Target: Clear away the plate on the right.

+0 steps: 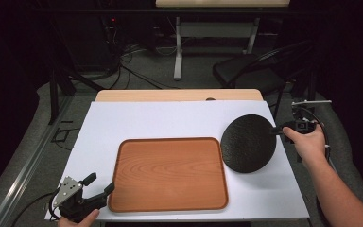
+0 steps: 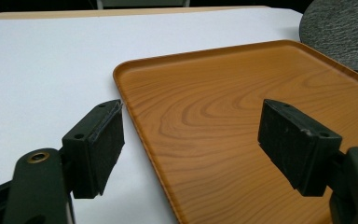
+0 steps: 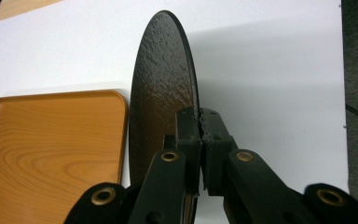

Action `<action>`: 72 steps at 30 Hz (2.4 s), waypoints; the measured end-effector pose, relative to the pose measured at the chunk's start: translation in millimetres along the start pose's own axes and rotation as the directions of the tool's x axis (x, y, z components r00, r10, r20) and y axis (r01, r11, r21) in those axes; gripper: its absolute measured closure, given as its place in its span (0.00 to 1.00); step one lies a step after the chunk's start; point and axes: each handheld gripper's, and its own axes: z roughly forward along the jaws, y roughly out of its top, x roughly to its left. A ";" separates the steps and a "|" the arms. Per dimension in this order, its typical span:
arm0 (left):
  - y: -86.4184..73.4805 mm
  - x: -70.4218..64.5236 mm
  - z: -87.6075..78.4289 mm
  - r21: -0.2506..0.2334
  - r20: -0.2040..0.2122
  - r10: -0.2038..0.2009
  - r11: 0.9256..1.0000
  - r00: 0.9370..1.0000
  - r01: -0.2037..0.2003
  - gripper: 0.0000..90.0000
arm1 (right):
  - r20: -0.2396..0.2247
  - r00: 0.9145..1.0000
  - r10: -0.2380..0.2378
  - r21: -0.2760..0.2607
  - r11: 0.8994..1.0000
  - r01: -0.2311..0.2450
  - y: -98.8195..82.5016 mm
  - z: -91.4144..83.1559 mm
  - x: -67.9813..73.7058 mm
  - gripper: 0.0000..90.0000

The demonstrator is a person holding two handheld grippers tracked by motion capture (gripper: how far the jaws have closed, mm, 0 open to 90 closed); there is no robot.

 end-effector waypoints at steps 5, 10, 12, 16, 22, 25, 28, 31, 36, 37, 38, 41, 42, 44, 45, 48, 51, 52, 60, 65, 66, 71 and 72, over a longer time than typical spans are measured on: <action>-0.1 0.2 -0.4 -0.001 -0.001 -0.001 1.000 1.000 0.001 0.25 | -0.010 1.000 -0.002 0.004 1.000 0.002 7.5 -6.8 6.3 0.97; -0.1 0.3 -0.4 -0.001 -0.001 -0.003 1.000 1.000 0.003 0.25 | -0.036 0.999 0.019 -0.012 1.000 -0.020 11.2 -19.5 3.7 0.98; -0.1 0.3 -0.2 -0.001 0.000 -0.003 1.000 1.000 0.003 0.25 | -0.050 0.999 0.023 -0.017 1.000 -0.023 11.6 -25.2 3.4 0.97; 0.1 -0.2 0.1 0.001 0.000 0.001 1.000 1.000 -0.001 0.25 | -0.039 0.999 0.000 -0.022 1.000 -0.001 11.8 -32.8 6.7 0.97; 0.1 -0.2 0.3 -0.001 0.000 -0.001 1.000 1.000 0.001 0.25 | -0.043 0.999 -0.010 -0.009 1.000 0.009 10.4 -34.9 11.5 0.97; 0.1 -0.2 0.1 -0.002 -0.001 -0.002 1.000 1.000 0.002 0.25 | -0.044 0.999 -0.023 -0.005 1.000 0.022 10.4 -34.6 15.5 0.97; 0.2 -0.2 0.2 -0.003 0.003 -0.001 1.000 1.000 0.001 0.25 | -0.047 0.998 -0.036 -0.003 0.999 0.036 10.6 -33.2 21.1 0.97; 0.2 -0.2 0.2 0.000 0.002 0.003 1.000 1.000 -0.003 0.25 | -0.055 0.997 -0.049 0.005 0.999 0.049 10.4 -29.6 28.7 0.97; 0.2 -0.2 0.2 -0.001 0.005 0.003 1.000 1.000 -0.003 0.25 | -0.084 0.994 -0.075 0.020 0.997 0.076 9.3 -19.3 45.0 0.97; 0.2 -0.2 0.2 -0.001 0.005 0.003 1.000 1.000 -0.003 0.25 | -0.092 0.992 -0.083 0.022 0.996 0.086 9.1 -16.9 48.6 0.97; 0.2 -0.2 0.2 -0.002 0.005 0.003 1.000 1.000 -0.003 0.25 | -0.096 0.991 -0.090 0.025 0.995 0.093 8.9 -14.5 52.5 0.97; 0.3 -0.5 0.0 0.000 0.003 0.004 1.000 1.000 -0.004 0.25 | -0.113 0.987 -0.110 0.035 0.993 0.115 8.2 -6.5 65.5 0.97; 0.3 -0.7 -0.1 0.000 0.002 0.005 1.000 1.000 -0.005 0.25 | -0.121 0.986 -0.117 0.037 0.992 0.122 7.8 -3.5 69.8 0.97; 0.3 -1.0 -0.3 -0.001 0.003 0.005 1.000 1.000 -0.005 0.25 | -0.135 0.983 -0.125 0.045 0.990 0.132 6.7 3.0 78.9 0.97; 0.2 -1.0 -0.3 -0.002 0.006 0.005 1.000 1.000 -0.005 0.25 | -0.147 0.980 -0.132 0.048 0.989 0.140 5.8 7.5 84.6 0.97; 0.3 -1.0 -0.3 -0.001 0.004 0.005 1.000 1.000 -0.005 0.25 | -0.168 0.974 -0.149 0.061 0.985 0.161 4.0 17.0 97.5 0.97; 0.3 -0.9 -0.4 0.001 0.006 0.005 1.000 1.000 -0.005 0.25 | -0.192 0.966 -0.175 0.070 0.979 0.191 0.9 28.6 113.2 0.97; 0.3 -0.9 -0.5 0.001 0.007 0.006 1.000 1.000 -0.006 0.25 | -0.199 0.963 -0.180 0.071 0.978 0.197 0.2 31.5 116.7 0.97; 0.5 -1.4 0.5 0.003 0.008 0.009 1.000 1.000 -0.009 0.25 | -0.267 0.938 -0.219 0.093 0.963 0.252 -8.5 60.9 155.8 0.97; 0.6 -1.3 0.7 -0.001 0.012 0.007 1.000 1.000 -0.007 0.25 | -0.302 0.921 -0.245 0.102 0.953 0.286 -14.2 75.3 179.4 0.97; 0.6 -1.3 0.8 -0.001 0.013 0.007 1.000 1.000 -0.007 0.25 | -0.306 0.920 -0.246 0.105 0.951 0.289 -15.4 77.7 183.5 0.97; 0.5 -1.1 0.3 0.003 0.013 0.011 1.000 1.000 -0.011 0.25 | -0.332 0.908 -0.254 0.115 0.945 0.307 -20.6 89.5 200.1 0.97; 0.4 -1.1 0.1 0.002 0.013 0.010 1.000 1.000 -0.010 0.25 | -0.337 0.906 -0.257 0.116 0.944 0.310 -21.7 91.5 203.0 0.97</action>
